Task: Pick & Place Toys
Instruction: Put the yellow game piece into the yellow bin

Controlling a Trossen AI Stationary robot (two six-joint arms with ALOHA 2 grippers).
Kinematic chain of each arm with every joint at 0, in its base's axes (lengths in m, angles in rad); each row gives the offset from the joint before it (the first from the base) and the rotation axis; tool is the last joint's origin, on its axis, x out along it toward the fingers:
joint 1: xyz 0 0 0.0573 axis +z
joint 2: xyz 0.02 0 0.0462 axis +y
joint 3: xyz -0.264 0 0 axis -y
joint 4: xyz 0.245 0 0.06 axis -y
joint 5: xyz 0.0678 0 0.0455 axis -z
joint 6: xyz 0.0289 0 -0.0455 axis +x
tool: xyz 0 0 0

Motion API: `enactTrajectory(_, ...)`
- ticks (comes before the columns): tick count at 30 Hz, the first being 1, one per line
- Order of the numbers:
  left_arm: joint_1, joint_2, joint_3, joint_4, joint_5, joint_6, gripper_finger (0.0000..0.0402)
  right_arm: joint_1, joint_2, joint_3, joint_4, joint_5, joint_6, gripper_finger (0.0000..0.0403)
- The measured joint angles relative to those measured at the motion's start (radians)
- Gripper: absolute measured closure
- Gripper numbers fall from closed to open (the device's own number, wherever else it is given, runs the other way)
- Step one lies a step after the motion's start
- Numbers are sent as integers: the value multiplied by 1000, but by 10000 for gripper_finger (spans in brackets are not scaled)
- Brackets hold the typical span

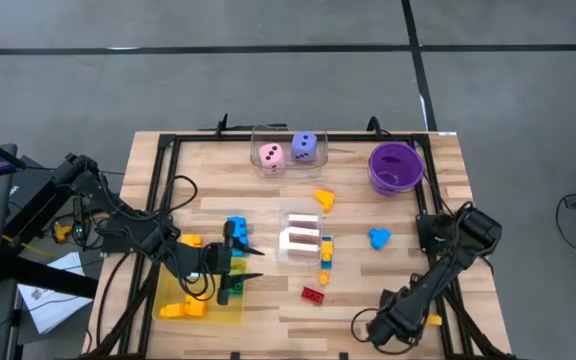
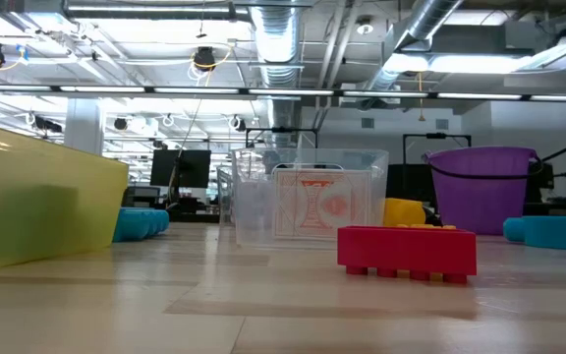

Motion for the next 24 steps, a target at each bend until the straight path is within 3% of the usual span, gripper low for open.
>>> enactTrajectory(8, 0, 0, 0, 3, 0, 0, 197, 8, 87, 0, -10, -121, -148, 51)
enactTrajectory(24, 0, 0, 0, 9, 0, 0, 197, 61, 84, 1, 29, -125, -100, 51)
